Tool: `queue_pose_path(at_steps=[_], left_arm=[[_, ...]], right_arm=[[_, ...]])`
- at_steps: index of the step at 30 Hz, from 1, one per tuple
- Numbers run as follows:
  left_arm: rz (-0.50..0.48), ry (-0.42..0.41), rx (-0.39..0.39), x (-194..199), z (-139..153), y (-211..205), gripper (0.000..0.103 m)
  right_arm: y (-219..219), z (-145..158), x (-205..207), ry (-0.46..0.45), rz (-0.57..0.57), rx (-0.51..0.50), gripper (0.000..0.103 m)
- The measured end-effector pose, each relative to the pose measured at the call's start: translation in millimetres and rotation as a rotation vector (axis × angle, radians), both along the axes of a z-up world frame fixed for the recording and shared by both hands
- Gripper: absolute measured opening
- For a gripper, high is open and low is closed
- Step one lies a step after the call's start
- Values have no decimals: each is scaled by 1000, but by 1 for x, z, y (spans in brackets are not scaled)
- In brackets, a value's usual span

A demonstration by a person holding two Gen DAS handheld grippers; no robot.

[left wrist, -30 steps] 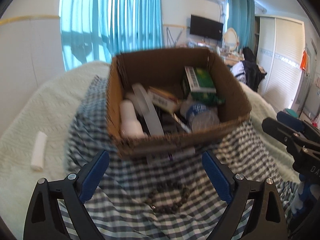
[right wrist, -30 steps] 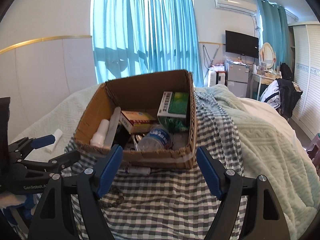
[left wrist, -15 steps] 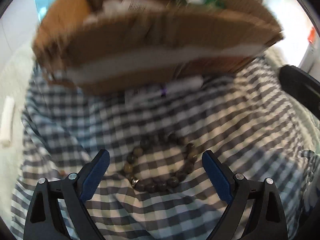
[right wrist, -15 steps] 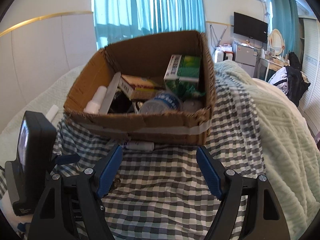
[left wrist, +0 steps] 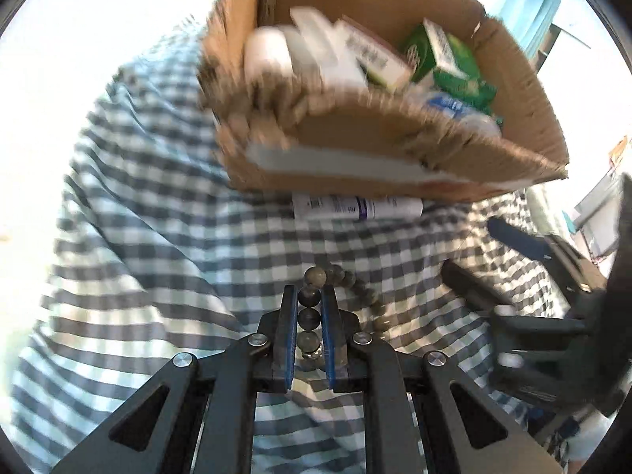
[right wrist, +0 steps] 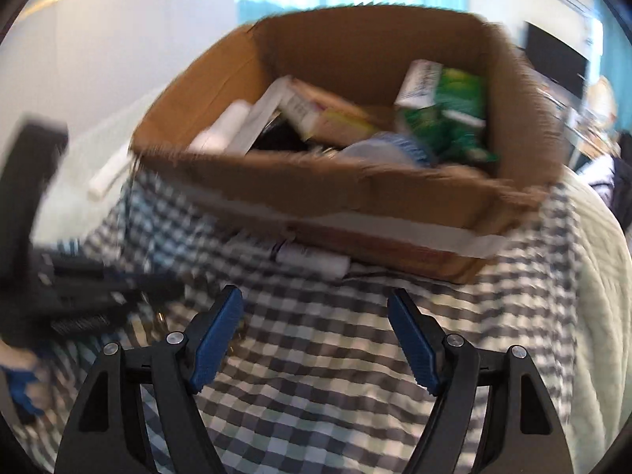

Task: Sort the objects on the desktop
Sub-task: 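Grasp the bead bracelet with the left tool while the right grasps the toothpaste tube, then carry the bracelet and toothpaste tube over the box and release them inside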

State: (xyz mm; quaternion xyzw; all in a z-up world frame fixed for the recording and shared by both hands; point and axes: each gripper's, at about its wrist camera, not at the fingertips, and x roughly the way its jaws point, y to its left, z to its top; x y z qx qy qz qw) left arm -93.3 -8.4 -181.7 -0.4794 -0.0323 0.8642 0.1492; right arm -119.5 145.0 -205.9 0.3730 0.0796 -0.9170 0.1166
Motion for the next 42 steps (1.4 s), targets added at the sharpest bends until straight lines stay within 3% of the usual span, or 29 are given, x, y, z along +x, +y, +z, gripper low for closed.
queue_pose_path(at_steps=[9,13,19,24,25,27,29,35,42], left_arm=[[50,240,-92,1,61,-39,10],[71,250,-40,-6,75,-46,10],[60,260,-13,-2,78,-42,10],[56,270,-6,-1,82,-42,11],[57,274,0,-1,83,-43,10],[57,277,4,-3,85,-45,10],[55,278,11,-4,85,-46,10],[54,310,27,-1,96,-49,11],[45,354,41,8,111,-47,11]], right_arm=[[-18,-16,-35,-31,75,136,77],[-22,-23,-44,-44,91,182,79],[-39,-31,-61,-22,124,304,91],[-49,-43,-74,-54,184,330,87],[-48,-43,-72,-59,180,329,85],[-50,-42,-68,-90,217,298,42],[-55,-43,-63,-126,227,319,36],[-48,-33,-39,-187,199,233,21],[-40,-2,10,-161,169,121,20]])
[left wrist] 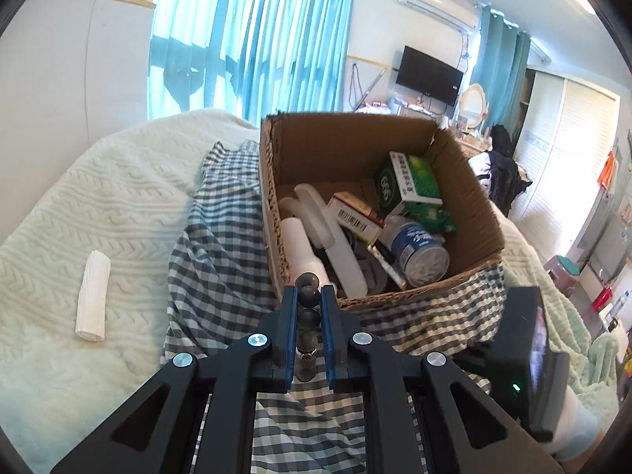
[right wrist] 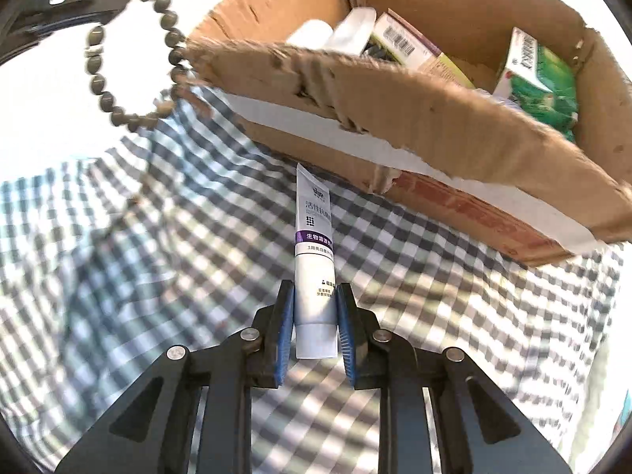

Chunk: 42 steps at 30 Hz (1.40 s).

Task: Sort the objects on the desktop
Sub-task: 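Carry the bracelet and toothpaste tube over the box and release them inside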

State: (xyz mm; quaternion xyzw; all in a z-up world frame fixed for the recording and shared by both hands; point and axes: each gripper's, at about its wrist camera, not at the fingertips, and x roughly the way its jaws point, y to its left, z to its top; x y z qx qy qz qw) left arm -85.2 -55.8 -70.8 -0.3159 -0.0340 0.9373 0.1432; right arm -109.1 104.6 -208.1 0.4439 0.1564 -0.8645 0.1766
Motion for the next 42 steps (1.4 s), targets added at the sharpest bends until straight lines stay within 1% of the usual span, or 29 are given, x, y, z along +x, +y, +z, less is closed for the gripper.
queue_pose_path(at_steps=[4,7,8,9,10,12,13,15,17,20,24,28,31,33,37,42], left_arm=[[-6,52,-1,10,18,3,11],[-11,92,0,18,32,5,11],[-14,107,1,21,37,6,11],[-17,119,2,23,42,7,11],[-21,133,3,25,47,8,11],[-28,163,4,29,59,12,11],[-31,178,3,31,64,14,11],[-40,211,3,35,76,19,11],[-47,250,0,40,88,25,11],[-56,300,-2,43,102,32,11],[-60,332,9,37,114,39,11],[-68,348,12,19,120,46,11],[-77,355,12,1,121,53,11],[-96,342,17,-18,119,57,11],[-106,317,17,-50,105,62,11],[-91,256,3,-99,67,65,11]], right_arm=[[1,28,31,70,-18,-47,20],[8,56,56,150,-36,-86,20],[17,68,60,176,-46,-92,20],[10,78,69,210,-59,-98,20],[16,88,83,248,-69,-112,20],[8,107,75,322,-91,-138,20],[5,110,76,371,-112,-146,20],[6,130,84,474,-156,-149,20],[11,149,97,539,-179,-161,20],[14,176,104,612,-207,-202,20],[19,206,110,686,-228,-252,20],[21,223,100,710,-228,-276,20],[21,228,88,717,-226,-282,20],[24,228,79,720,-230,-284,20],[33,217,48,691,-244,-297,20],[46,184,-6,622,-269,-291,20]])
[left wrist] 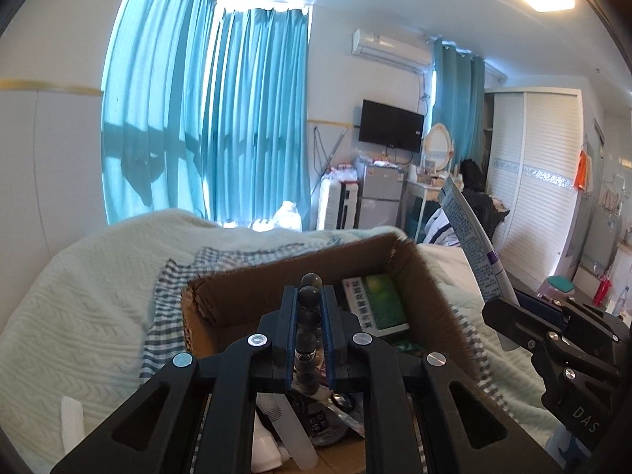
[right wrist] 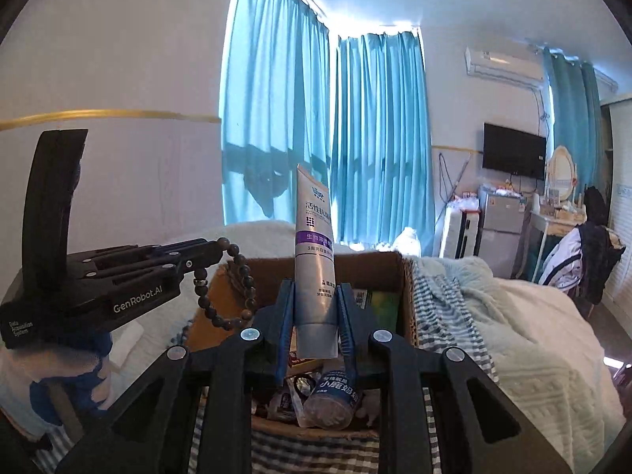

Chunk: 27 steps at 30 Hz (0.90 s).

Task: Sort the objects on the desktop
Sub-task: 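Carry the bracelet and toothpaste tube over the box and release them inside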

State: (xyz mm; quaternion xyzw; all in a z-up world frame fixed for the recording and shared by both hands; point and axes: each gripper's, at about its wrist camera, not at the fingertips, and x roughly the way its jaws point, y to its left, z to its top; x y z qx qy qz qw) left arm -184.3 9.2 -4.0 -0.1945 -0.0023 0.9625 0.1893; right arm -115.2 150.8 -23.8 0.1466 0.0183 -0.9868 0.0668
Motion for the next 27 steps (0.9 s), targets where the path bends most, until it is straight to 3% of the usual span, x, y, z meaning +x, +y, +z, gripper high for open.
queue_pose_path(at_steps=[10,12,14,15,21,25,27], left_arm=[[0,-114,-29,-63,-57,5,14],[-3,-136,-16,-67,-60,2,27],[7,-126,-3,-64,-59,0,61],[14,-113,0,-61,-57,-2,63],[28,-78,4,-46,-38,-6,69],[50,-35,2,-23,-20,-8,90],[67,-15,3,-7,-8,-10,100]], right_arm=[[7,-68,-91,-140,19,13,21],[7,-76,-98,-148,4,21,27],[10,-79,-102,-148,-7,26,42],[11,-81,-101,-144,-13,27,52],[17,-72,-81,-105,-48,43,58],[14,-53,-57,-60,-70,35,71],[15,-43,-42,-35,-80,31,83]])
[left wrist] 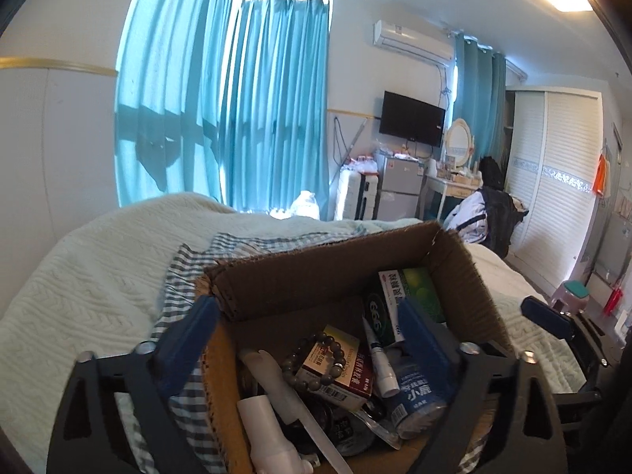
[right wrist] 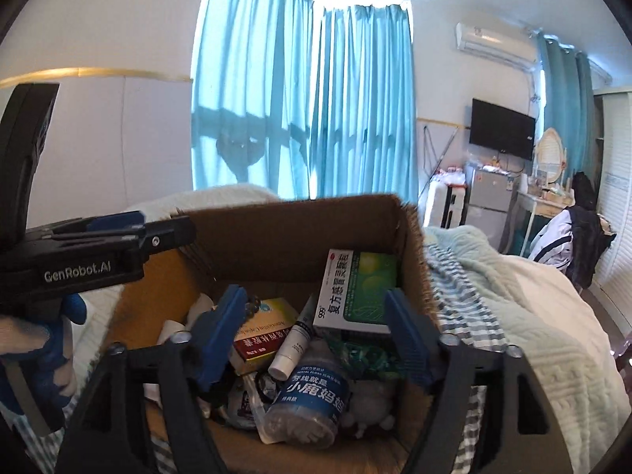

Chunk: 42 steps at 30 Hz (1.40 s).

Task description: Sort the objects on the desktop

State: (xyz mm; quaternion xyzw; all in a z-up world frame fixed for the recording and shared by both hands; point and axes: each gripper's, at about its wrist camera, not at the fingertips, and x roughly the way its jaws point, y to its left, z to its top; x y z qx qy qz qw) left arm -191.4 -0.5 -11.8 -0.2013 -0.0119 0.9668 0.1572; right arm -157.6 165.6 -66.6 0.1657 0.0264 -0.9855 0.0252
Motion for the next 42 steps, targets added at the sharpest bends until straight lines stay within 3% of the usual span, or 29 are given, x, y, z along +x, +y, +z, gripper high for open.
queue_pose_path(at_steps=[5,12,18,26,30,42], left_arm=[[26,71,17,47,37,-12,103],[77,157,-9,106,75,-20,103],[97,124,23,144,84,-35,103],[115,70,19,177,64,-37,103],[130,72,-34,184,43,-23,103],[109,-36,-151,149,-35,10,103]], right_arm=[[3,32,40,77,-43,-12,103],[-14,71,109,178,-22,8,103],[-34,89,160,206,-15,76,103],[-34,77,202,173,-34,65,103],[-26,60,208,128,-47,36,103],[12,0,165,-26,-130,-26,103]])
